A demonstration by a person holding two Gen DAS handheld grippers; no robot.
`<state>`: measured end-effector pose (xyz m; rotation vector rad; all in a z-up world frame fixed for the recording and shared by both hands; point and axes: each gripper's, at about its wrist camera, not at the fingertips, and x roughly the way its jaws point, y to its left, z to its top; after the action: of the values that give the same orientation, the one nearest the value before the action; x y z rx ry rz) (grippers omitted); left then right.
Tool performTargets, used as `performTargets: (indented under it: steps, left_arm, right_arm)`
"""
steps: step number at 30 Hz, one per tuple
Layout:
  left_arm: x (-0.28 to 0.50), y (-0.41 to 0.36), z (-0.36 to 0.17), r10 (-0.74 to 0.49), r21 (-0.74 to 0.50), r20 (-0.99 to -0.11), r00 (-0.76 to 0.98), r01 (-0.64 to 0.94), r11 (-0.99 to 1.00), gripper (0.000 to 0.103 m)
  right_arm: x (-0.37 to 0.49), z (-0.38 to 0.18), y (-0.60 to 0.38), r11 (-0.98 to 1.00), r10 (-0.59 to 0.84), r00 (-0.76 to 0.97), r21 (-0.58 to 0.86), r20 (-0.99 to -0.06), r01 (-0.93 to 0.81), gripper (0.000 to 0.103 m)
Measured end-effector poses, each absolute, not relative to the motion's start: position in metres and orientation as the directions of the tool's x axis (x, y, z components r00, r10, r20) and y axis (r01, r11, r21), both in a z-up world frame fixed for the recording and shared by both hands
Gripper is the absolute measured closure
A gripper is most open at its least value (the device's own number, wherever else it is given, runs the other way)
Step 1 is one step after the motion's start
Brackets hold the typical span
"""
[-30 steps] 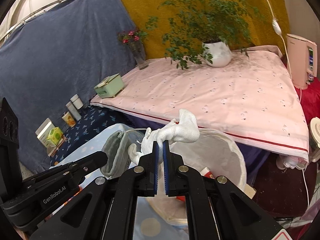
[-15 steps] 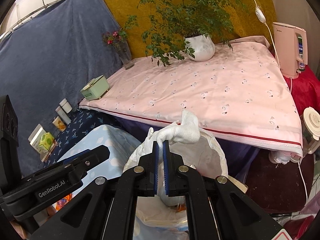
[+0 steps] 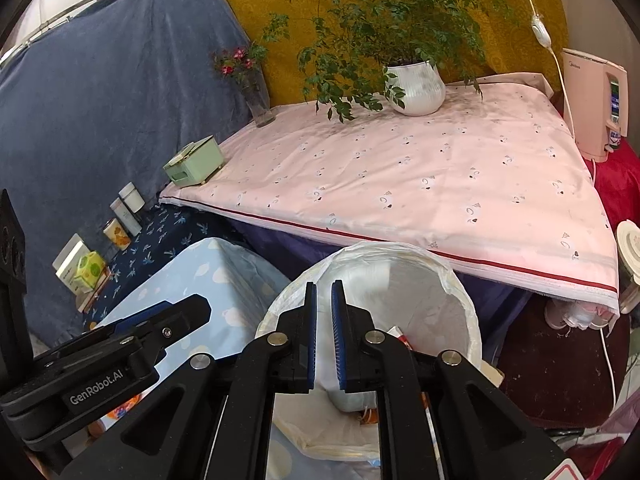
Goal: Collect trash
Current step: 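Open the left tool over the bin while the right tool releases the glove, then move both tools back over the orange bag and blue cloth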
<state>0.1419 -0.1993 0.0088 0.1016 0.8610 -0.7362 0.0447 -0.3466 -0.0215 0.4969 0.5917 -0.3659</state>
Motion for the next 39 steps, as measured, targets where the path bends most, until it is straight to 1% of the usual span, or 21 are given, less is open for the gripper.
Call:
performTargets:
  steps: [3, 8, 11, 18, 20, 21, 32, 39]
  left_arm:
    - [0.145, -0.192, 0.008, -0.544, -0.207, -0.719, 0.432, 0.614, 0.762, 0.053]
    - [0.147, -0.181, 0.008, -0.541, -0.215, -0.717, 0.439, 0.600, 0.771, 0.053]
    - [0.148, -0.172, 0.009, -0.541, -0.221, -0.714, 0.445, 0.590, 0.777, 0.053]
    - [0.153, -0.150, 0.011, -0.532, -0.231, -0.708, 0.465, 0.560, 0.796, 0.053]
    - [0.155, -0.143, 0.011, -0.529, -0.235, -0.706, 0.470, 0.550, 0.802, 0.053]
    - [0.155, -0.138, 0.011, -0.528, -0.238, -0.705, 0.474, 0.543, 0.805, 0.053]
    - [0.168, -0.086, 0.009, -0.495, -0.254, -0.702, 0.512, 0.470, 0.846, 0.053]
    - [0.181, -0.034, -0.002, -0.457, -0.279, -0.708, 0.538, 0.382, 0.881, 0.053]
  right_arm:
    - [0.048, -0.020, -0.343, 0.825, -0.183, 0.772, 0.332, -0.609, 0.458, 0.089]
    - [0.052, -0.017, -0.332, 0.835, -0.176, 0.772, 0.323, -0.610, 0.445, 0.088]
    - [0.055, -0.015, -0.323, 0.845, -0.170, 0.773, 0.313, -0.612, 0.434, 0.082]
    - [0.062, -0.010, -0.303, 0.863, -0.158, 0.777, 0.298, -0.609, 0.408, 0.080]
    - [0.064, -0.008, -0.297, 0.867, -0.156, 0.779, 0.293, -0.607, 0.402, 0.075]
    - [0.064, -0.006, -0.294, 0.870, -0.155, 0.781, 0.290, -0.605, 0.398, 0.074]
    - [0.085, -0.002, -0.249, 0.906, -0.107, 0.784, 0.264, -0.612, 0.330, 0.073]
    - [0.105, -0.005, -0.206, 0.932, -0.055, 0.779, 0.247, -0.624, 0.264, 0.071]
